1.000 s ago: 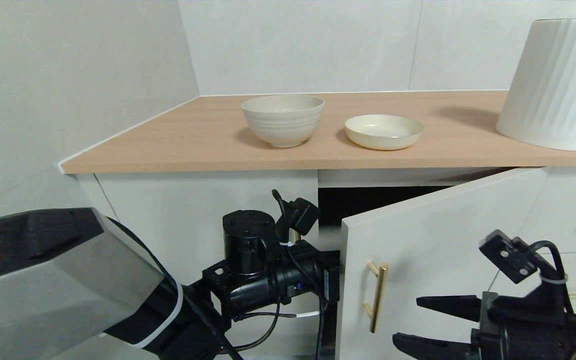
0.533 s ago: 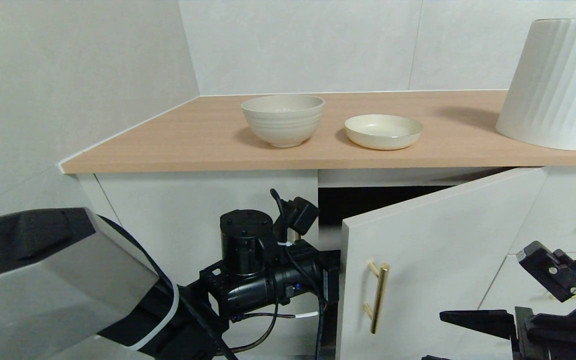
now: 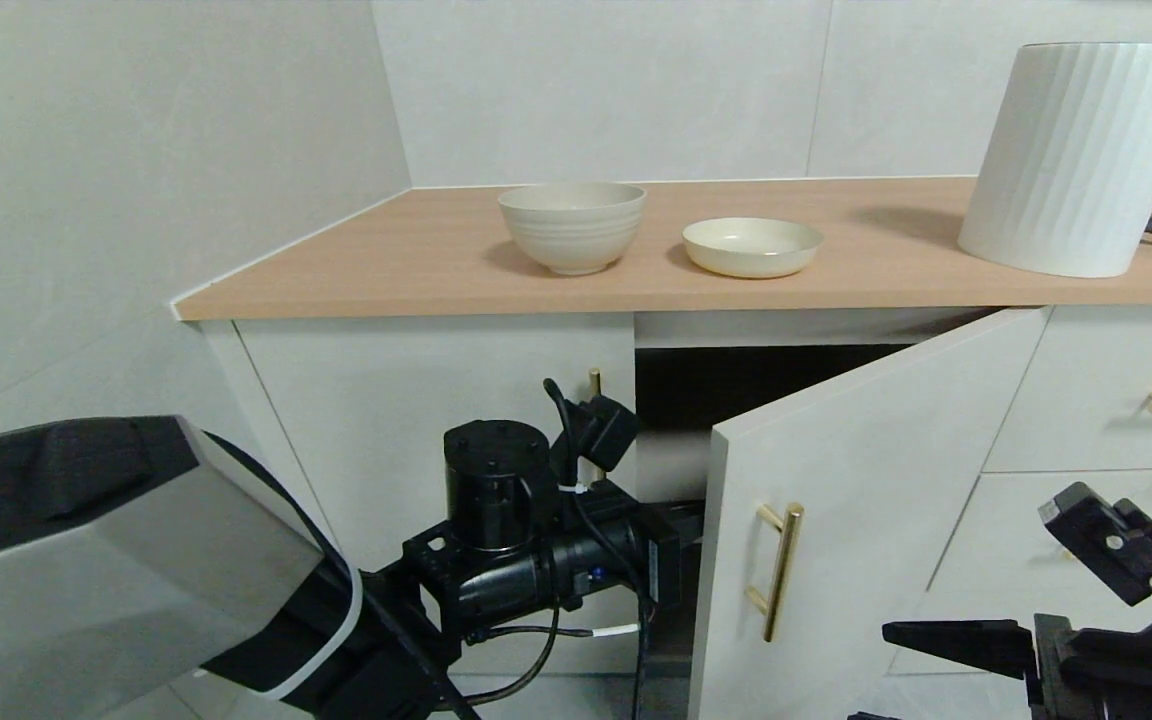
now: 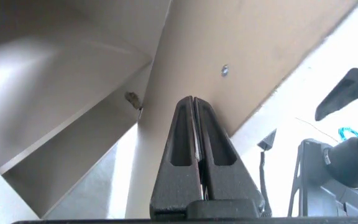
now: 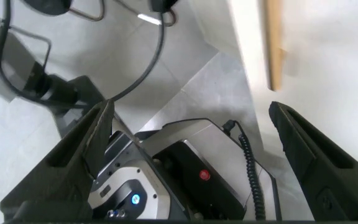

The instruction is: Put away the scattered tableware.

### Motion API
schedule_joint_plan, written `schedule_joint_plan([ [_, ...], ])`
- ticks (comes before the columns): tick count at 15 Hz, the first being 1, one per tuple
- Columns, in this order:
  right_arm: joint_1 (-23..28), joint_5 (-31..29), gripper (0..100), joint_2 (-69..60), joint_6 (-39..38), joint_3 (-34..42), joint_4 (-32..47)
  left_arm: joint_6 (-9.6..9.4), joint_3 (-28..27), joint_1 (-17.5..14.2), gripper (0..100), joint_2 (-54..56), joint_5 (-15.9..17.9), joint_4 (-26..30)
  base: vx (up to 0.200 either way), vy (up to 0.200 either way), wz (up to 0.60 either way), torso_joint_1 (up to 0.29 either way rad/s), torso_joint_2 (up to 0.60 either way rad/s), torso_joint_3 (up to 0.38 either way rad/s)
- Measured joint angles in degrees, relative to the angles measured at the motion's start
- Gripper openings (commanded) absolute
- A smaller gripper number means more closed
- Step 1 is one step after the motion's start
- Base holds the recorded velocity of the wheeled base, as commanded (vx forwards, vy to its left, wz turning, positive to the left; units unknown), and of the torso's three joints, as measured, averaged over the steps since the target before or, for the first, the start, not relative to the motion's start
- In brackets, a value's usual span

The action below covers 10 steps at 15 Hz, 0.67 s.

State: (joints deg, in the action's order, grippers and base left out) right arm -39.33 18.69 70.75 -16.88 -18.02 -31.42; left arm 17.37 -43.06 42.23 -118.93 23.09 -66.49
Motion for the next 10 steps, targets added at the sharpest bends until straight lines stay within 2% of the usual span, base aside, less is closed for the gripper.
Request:
schedule_joint_plan([
  [3, -0.11, 0.02, 100, 0.00, 0.02, 0.00, 0.02, 0.02, -1.97, 0.13, 0, -0.52, 0.04, 0.52, 0.000, 0.000, 0.00, 0.000, 0.00, 0.000],
  [6, -0.22, 0.00, 100, -0.04, 0.00, 0.00, 0.07, 0.02, -5.69, 0.33, 0, -0.63, 0.04, 5.36, 0.000, 0.000, 0.00, 0.000, 0.00, 0.000],
  [7, -0.22, 0.02, 100, -0.09, 0.02, 0.00, 0.07, 0.02, -7.08, 0.63, 0, -0.61, 0.01, 7.70, -0.200, 0.000, 0.00, -0.002, 0.01, 0.007],
  [10, -0.17, -0.02, 100, -0.24, 0.02, 0.00, 0.02, 0.02, -8.57, 1.90, 0, -0.55, -0.10, 8.39, -0.200, 0.000, 0.00, 0.010, 0.00, 0.004],
])
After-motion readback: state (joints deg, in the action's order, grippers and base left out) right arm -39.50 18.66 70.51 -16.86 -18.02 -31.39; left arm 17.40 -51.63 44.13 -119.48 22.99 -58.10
